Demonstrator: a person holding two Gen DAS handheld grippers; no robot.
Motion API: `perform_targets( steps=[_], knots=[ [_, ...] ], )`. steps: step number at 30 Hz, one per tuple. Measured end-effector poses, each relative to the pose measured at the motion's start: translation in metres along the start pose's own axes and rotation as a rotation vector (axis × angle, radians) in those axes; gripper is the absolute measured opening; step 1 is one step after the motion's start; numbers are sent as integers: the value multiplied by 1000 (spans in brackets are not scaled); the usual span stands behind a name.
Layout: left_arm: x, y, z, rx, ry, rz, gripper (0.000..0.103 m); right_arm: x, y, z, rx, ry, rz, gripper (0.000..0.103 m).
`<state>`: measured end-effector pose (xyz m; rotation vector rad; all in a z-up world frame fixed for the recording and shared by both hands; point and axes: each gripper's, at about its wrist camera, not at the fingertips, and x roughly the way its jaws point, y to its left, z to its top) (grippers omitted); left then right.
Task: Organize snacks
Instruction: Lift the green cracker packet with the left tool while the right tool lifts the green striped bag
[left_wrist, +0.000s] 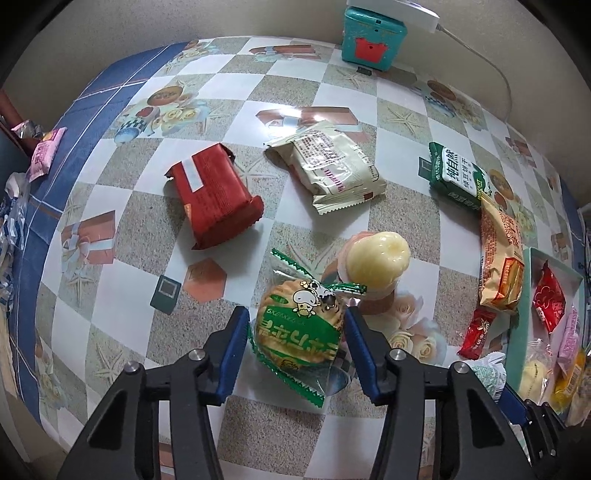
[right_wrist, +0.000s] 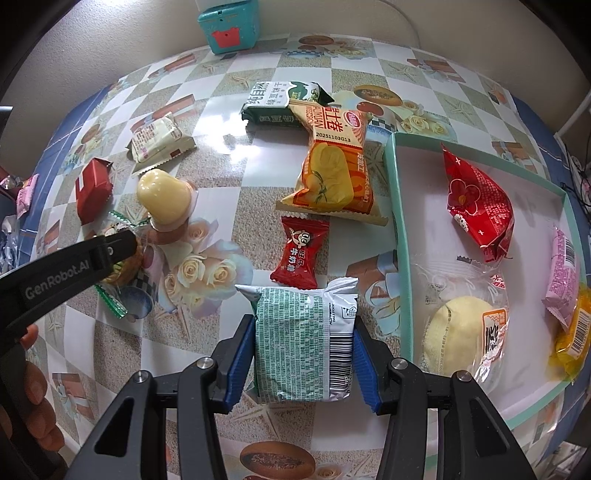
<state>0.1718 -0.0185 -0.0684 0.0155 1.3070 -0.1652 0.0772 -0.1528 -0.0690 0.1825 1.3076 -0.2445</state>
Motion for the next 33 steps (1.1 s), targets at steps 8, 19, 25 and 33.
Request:
perform_targets(
  steps=[8, 19, 25, 33],
  knots=[
    [-3, 11, -7, -27, 21, 19, 53, 0, 0, 2, -2, -2, 0, 53],
    [-33, 21, -8, -37, -28, 21, 52, -18, 1, 4, 0, -38, 17, 53],
    [-60, 26, -8, -50, -87, 22, 52, -37, 3, 8, -5, -86, 27, 53],
    [-86, 23, -5, -57, -153, 22, 52, -61, -2, 11, 6, -150, 42, 53]
  ],
)
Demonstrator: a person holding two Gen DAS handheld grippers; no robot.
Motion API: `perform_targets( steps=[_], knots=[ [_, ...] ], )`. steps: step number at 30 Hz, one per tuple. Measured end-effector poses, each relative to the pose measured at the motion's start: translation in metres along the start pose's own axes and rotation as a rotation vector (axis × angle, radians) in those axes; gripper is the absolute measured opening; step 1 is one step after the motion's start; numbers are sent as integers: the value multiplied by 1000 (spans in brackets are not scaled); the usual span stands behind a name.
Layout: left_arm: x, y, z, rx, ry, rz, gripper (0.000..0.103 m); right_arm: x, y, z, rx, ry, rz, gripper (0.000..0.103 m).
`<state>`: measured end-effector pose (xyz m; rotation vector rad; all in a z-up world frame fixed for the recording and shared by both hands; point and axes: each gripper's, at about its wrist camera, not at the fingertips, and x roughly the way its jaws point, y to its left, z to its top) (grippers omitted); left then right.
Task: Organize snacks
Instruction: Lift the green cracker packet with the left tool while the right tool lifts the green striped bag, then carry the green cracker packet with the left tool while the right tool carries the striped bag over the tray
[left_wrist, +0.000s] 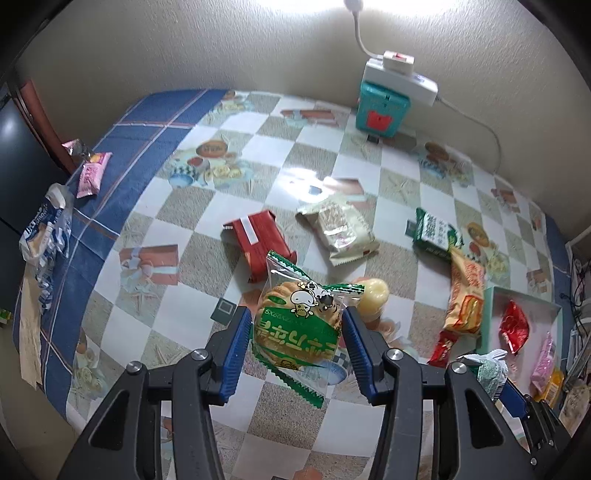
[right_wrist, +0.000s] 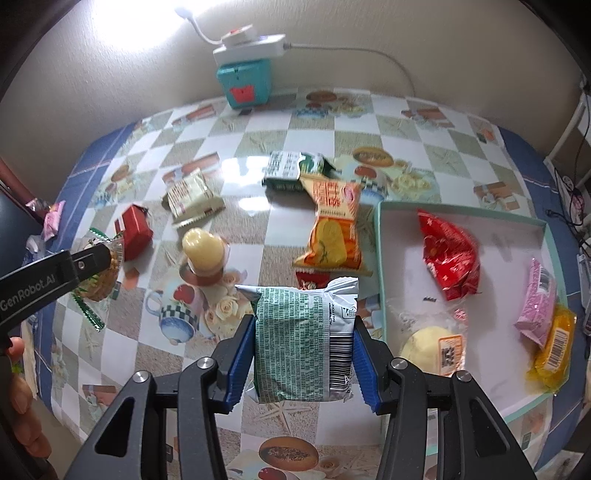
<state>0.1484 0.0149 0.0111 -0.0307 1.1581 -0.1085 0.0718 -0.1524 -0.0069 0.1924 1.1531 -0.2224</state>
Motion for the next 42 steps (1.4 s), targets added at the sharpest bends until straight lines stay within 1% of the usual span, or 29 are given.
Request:
perform_targets(
  steps=[7, 13, 21, 28, 37, 42],
  knots=[
    [-20, -4, 3, 2, -51, -3, 52, -19, -10, 5, 20, -49, 0, 52],
    [-32, -16, 2, 20, -80, -13, 52, -30, -28, 8, 56, -76, -17, 52],
    [-40, -43, -2, 63, -92, -27, 52, -38, -64, 8, 135, -94, -35, 52],
    [-45, -74, -6, 123, -104, -37, 52, -42, -100, 7, 213, -104, -48, 52],
    [-43, -107, -13, 186, -102, -41, 52, -47, -143, 5, 294, -109, -83, 53],
    [-40, -126, -18, 222, -96, -55, 52, -49, -166, 3, 338, -109, -100, 52]
  ],
)
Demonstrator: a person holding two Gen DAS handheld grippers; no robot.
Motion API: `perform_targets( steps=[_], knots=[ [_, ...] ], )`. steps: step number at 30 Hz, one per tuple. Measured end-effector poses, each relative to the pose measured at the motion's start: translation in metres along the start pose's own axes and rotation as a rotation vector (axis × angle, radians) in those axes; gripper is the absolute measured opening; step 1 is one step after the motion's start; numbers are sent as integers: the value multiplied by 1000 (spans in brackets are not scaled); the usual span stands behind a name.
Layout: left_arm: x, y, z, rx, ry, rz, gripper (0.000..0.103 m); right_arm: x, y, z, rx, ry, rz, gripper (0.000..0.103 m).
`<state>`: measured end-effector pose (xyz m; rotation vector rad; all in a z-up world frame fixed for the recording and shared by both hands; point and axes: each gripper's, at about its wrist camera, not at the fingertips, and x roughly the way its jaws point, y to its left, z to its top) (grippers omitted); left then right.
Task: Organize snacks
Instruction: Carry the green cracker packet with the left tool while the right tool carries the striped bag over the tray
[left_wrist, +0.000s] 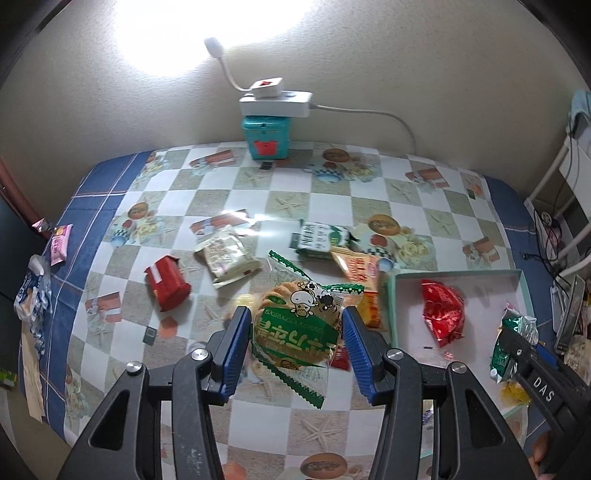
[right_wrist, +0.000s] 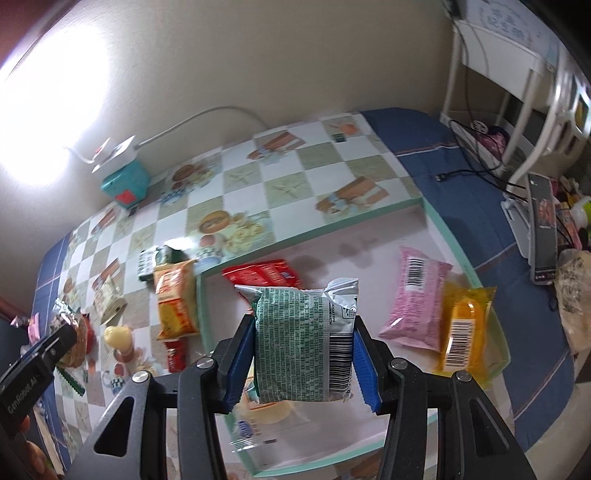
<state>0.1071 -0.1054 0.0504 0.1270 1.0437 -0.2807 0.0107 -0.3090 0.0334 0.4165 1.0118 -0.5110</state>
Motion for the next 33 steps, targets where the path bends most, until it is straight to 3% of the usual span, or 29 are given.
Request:
perform_targets(
  steps=[21, 33],
  knots=[
    [8, -90, -10, 173, 15, -81, 52, 8, -64, 10, 122, 11, -34, 53],
    [22, -125, -14, 212, 45, -137, 53, 22, -83, 10, 152, 46, -61, 53]
  ],
)
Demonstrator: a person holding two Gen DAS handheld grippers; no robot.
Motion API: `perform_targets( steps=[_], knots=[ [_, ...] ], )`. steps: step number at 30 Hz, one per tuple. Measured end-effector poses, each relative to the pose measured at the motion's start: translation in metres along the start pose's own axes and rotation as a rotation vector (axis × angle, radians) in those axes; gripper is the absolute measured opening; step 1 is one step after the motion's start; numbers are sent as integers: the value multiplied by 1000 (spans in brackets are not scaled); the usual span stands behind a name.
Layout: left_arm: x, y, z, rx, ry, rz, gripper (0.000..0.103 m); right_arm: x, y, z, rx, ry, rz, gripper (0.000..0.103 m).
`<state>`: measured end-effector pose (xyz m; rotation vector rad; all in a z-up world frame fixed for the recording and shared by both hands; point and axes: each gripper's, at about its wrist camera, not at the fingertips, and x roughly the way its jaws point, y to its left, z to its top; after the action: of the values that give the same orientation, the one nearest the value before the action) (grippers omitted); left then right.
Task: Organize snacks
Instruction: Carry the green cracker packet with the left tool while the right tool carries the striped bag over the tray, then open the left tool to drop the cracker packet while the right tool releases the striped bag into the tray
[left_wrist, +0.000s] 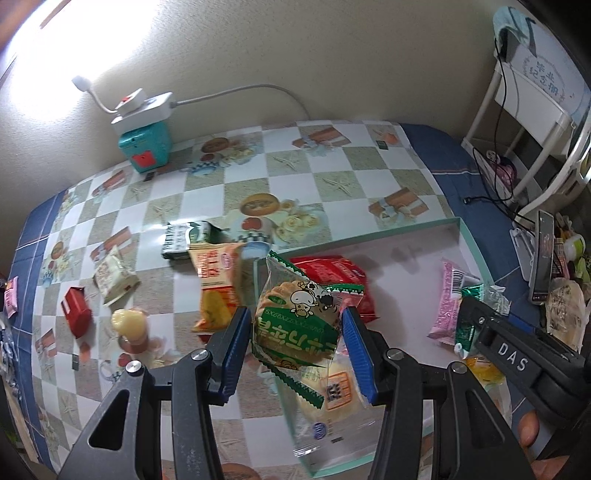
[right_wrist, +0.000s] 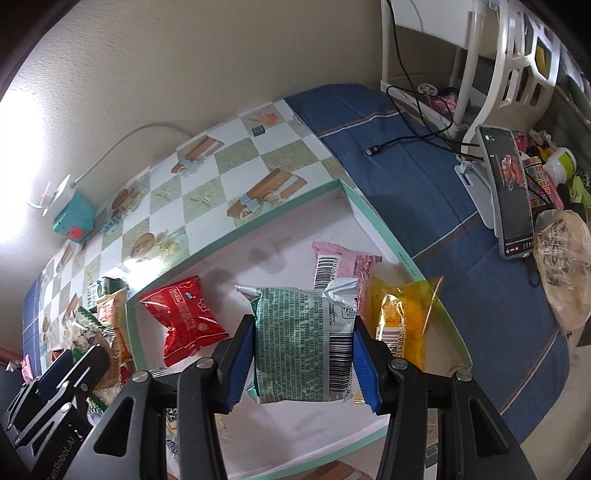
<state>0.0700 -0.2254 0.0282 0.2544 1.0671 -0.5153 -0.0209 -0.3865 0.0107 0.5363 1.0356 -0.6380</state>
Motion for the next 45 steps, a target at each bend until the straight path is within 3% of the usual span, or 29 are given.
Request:
perform_targets(
  steps=[37, 45],
  knots=[
    [43, -27, 8, -22, 92, -134, 53, 39, -2, 16, 20, 27, -1, 53],
    [44, -23, 8, -37, 111, -138, 61, 39, -3, 17, 33, 36, 2, 58]
  ],
)
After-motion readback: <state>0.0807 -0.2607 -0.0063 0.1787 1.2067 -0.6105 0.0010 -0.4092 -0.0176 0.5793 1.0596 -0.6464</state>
